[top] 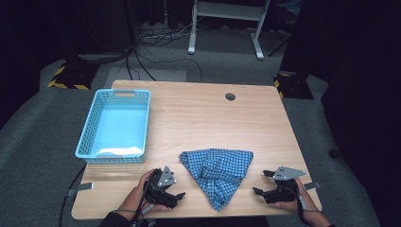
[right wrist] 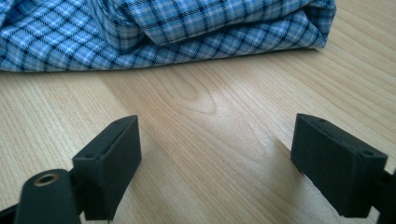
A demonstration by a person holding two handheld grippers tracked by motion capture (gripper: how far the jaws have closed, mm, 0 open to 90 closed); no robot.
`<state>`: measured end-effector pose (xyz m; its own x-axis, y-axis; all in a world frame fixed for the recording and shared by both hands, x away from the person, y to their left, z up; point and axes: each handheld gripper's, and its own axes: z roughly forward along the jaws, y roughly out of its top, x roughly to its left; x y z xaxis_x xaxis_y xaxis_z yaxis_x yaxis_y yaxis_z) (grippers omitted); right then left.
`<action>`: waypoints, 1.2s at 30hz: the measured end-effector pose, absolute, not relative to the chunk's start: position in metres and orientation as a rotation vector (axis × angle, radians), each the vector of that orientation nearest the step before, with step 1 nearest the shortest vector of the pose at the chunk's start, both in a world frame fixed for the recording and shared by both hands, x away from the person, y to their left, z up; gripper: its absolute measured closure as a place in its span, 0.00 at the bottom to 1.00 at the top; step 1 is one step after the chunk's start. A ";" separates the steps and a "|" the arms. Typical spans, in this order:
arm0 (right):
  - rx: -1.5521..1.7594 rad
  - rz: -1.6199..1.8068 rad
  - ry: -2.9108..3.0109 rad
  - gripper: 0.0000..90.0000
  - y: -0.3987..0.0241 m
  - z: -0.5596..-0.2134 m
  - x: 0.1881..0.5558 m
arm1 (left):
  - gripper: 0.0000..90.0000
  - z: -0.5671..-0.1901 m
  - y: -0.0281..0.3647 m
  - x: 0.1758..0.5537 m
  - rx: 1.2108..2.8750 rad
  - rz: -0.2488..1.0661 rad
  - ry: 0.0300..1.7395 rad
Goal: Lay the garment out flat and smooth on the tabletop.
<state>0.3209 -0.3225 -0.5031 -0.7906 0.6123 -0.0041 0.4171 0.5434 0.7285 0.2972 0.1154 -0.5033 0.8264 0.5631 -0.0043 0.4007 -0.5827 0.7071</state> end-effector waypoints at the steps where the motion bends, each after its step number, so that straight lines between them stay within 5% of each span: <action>1: 0.861 1.089 2.524 0.18 -0.322 -0.503 0.321 | 0.18 -0.503 0.115 0.297 2.267 0.286 0.704; 36: 0.809 1.007 2.523 0.21 -0.305 -0.485 0.317 | 0.18 -0.503 0.115 0.296 2.267 0.288 0.709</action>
<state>0.3171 -0.3051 -0.4848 -0.7939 0.6039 -0.0708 0.3890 0.5940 0.7041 0.2963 0.1153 -0.5033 0.8228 0.5684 -0.0037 0.4043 -0.5807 0.7066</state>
